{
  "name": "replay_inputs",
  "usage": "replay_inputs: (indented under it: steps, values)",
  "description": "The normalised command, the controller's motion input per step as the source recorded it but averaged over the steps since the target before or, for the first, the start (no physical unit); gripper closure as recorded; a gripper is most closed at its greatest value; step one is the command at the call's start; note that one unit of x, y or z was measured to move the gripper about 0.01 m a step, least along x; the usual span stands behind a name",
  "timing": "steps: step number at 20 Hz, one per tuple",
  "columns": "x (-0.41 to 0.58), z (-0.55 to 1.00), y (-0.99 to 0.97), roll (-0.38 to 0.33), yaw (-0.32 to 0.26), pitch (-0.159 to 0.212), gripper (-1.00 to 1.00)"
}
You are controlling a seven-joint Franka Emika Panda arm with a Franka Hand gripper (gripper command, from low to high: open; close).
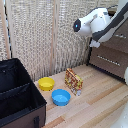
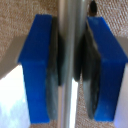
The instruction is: Kindly move your gripper toward the top drawer's handle. With caution, hold the handle robustly using your gripper and pull open the top drawer. Let the handle go. Relocate your gripper to the bowl placed in the background. Gently hold the bowl using your gripper. Bring the gripper and the bowl to the ajar drawer. Softly release the bowl into it.
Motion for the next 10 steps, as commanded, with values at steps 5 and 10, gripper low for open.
replay_inputs:
  steps: [5, 10]
  values:
    - [0.398, 0.0, 0.85, 0.071, -0.043, 0.096, 1.0]
    - [0.385, 0.0, 0.86, 0.065, -0.042, 0.093, 1.0]
